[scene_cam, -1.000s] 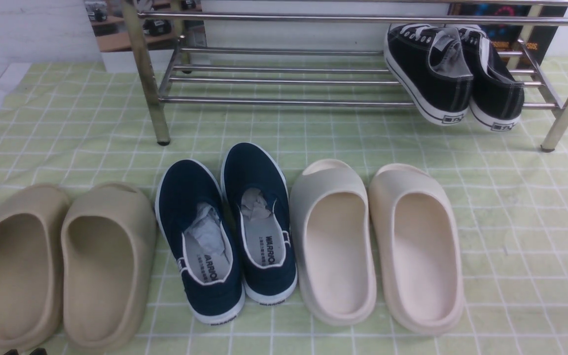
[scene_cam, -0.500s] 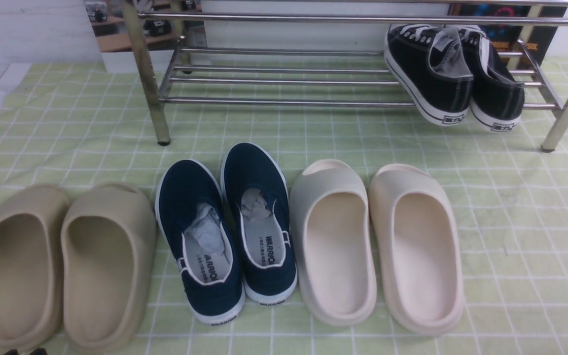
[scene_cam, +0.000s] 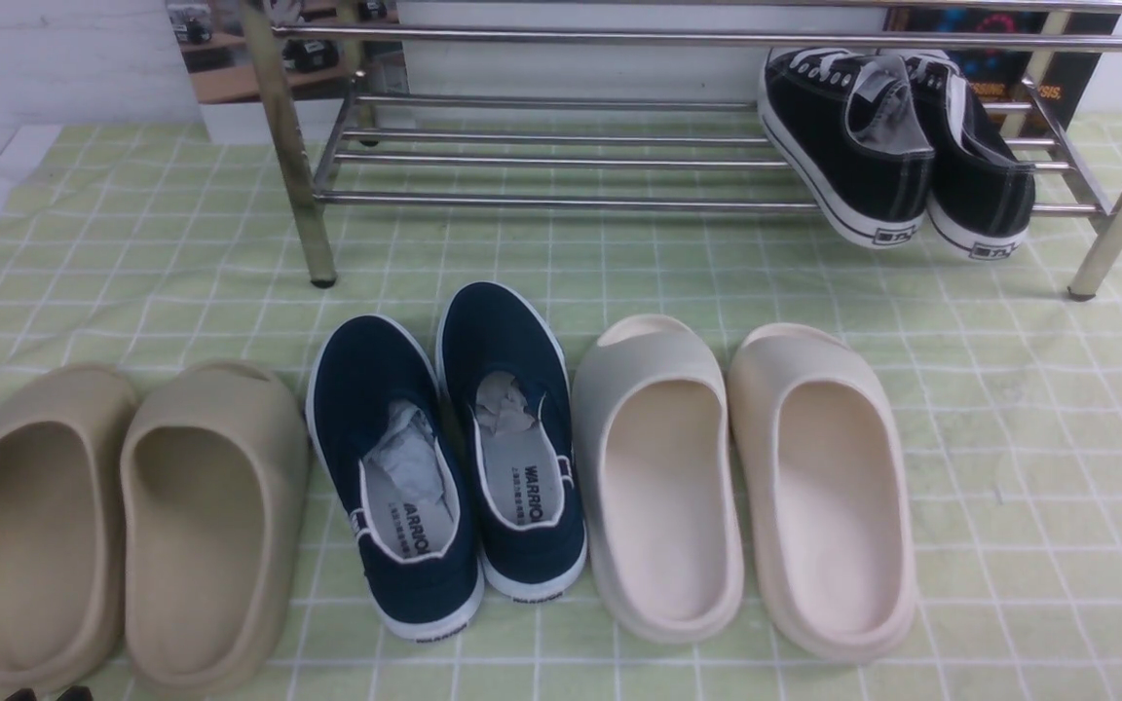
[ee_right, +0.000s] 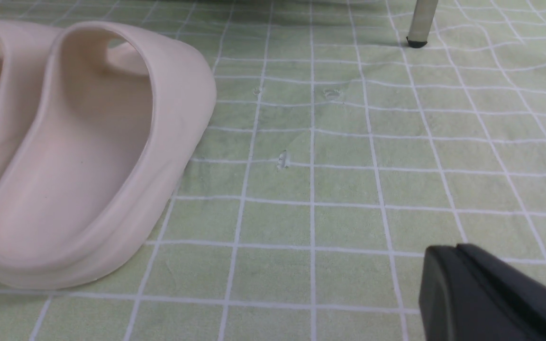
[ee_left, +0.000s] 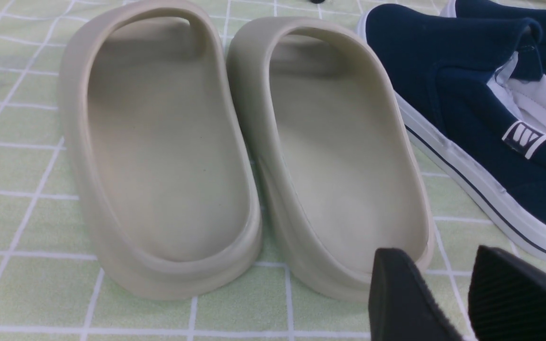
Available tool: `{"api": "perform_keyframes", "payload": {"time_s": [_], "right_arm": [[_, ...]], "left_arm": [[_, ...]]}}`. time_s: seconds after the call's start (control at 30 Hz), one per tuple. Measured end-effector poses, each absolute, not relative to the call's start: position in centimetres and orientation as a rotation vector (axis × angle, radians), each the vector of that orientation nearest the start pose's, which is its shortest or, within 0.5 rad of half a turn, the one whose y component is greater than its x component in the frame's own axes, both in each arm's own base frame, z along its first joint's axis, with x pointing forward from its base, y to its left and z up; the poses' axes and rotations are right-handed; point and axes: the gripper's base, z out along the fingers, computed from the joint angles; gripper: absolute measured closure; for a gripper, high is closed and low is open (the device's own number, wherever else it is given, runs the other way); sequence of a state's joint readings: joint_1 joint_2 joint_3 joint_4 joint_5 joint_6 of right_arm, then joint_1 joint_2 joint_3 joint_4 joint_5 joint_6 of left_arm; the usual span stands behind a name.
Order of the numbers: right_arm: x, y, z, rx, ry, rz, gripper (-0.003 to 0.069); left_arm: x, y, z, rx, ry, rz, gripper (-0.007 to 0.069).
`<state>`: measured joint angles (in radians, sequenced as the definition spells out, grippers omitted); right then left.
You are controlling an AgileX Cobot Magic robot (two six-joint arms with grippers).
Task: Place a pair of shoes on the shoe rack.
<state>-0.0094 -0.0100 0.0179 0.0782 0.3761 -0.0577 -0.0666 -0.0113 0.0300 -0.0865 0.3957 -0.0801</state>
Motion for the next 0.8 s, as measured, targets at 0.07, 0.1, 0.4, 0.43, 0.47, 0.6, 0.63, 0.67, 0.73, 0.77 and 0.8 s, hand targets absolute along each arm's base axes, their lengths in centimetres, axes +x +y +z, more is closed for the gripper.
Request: {"api": "perform_keyframes", "payload": {"time_s": [0.07,0.1,0.4,0.43,0.47,0.6,0.63,0.67,0.73,0.77,0.8], "right_arm": [[5.24,0.21,17.38,0.002,1.869,0.03,0.0645],[5.24,0.21,17.38,0.002,1.869,0.03,0.0644],[5.24,0.21,17.37,0.001,1.87,0.029,0.0643],[5.24,0.21,17.37,0.001,1.87,0.029,0.0643],[5.23,0.21,17.38,0.001,1.87,0.029,0.0641],[5.23,0.21,17.38,0.001,1.87,0.029,0.0639],[5.23,0.21,17.38,0.001,1.87,0.029,0.0638],[5.23,0.21,17.38,0.001,1.87,0.029,0.0639],[5.23,0.21,17.38,0.001,1.87,0.029,0.0639],[5.23,0.21,17.38,0.001,1.87,0.029,0.0639],[5.23,0.21,17.38,0.001,1.87,0.029,0.0639]], "left_arm": [[5.17,-0.65,16.83,-0.066,1.9,-0.186,0.0386],[5.17,-0.65,16.83,-0.066,1.9,-0.186,0.0386],[5.17,-0.65,16.83,-0.066,1.9,-0.186,0.0386],[5.17,-0.65,16.83,-0.066,1.9,-0.186,0.0386],[5.17,-0.65,16.83,-0.066,1.9,-0.186,0.0386],[5.17,-0.65,16.83,-0.066,1.9,-0.186,0.0386],[5.17,-0.65,16.83,-0.066,1.9,-0.186,0.0386],[5.17,-0.65,16.83,-0.066,1.9,-0.186,0.0386],[5.17,-0.65,16.83,-0.066,1.9,-0.186,0.0386],[5.17,-0.65,16.83,-0.066,1.9,-0.186,0.0386],[5.17,-0.65,16.83,-0.066,1.9,-0.186,0.0386]]}}
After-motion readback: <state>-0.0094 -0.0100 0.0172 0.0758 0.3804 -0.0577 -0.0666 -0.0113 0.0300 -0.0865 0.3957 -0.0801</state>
